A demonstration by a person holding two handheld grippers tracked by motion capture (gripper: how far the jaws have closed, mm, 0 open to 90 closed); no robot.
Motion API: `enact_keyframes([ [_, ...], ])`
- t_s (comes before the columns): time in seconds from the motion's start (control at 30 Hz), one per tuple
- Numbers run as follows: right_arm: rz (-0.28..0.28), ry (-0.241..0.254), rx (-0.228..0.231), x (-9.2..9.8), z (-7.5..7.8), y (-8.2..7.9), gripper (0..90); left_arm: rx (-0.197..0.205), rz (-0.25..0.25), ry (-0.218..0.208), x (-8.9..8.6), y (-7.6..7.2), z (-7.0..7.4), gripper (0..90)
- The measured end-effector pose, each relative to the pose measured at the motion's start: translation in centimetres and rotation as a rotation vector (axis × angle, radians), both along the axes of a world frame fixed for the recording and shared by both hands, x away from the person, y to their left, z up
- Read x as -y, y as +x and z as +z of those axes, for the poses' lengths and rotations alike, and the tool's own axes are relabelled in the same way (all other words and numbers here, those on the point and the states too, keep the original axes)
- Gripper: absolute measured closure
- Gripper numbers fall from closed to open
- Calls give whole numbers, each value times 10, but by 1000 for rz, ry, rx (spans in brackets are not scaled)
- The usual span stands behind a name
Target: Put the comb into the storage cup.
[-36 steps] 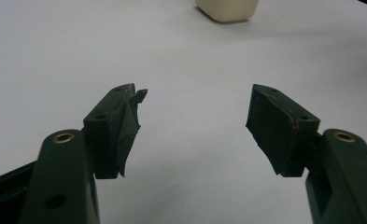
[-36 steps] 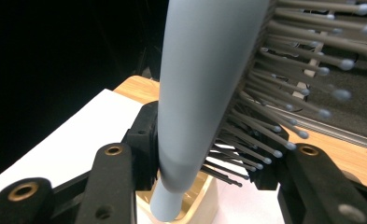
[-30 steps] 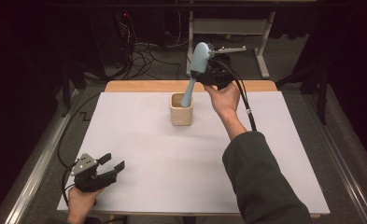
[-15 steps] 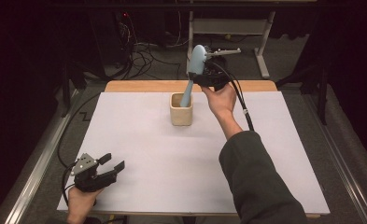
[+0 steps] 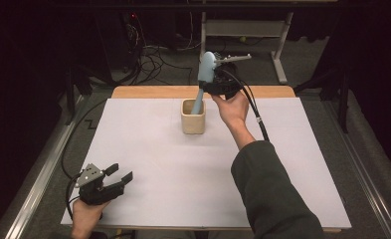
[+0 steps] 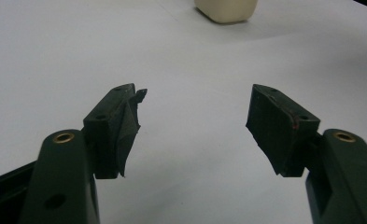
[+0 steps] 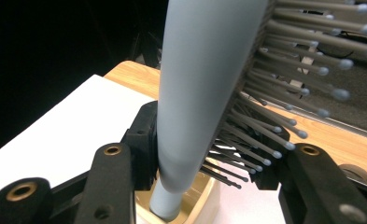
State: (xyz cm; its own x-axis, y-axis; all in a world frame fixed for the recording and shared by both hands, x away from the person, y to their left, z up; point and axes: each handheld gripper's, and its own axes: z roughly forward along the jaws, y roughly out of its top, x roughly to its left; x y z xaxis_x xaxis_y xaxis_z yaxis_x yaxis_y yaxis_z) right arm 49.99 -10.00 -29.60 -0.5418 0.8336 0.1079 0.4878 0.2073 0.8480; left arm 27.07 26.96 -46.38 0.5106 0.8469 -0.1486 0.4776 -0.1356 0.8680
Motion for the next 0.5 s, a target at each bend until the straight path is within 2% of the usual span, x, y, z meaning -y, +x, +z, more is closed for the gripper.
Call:
enact_keyframes([
  [0.5, -3, -17, -18, -3, -13, 2, 540, 3, 0, 1, 0, 0, 0, 346],
])
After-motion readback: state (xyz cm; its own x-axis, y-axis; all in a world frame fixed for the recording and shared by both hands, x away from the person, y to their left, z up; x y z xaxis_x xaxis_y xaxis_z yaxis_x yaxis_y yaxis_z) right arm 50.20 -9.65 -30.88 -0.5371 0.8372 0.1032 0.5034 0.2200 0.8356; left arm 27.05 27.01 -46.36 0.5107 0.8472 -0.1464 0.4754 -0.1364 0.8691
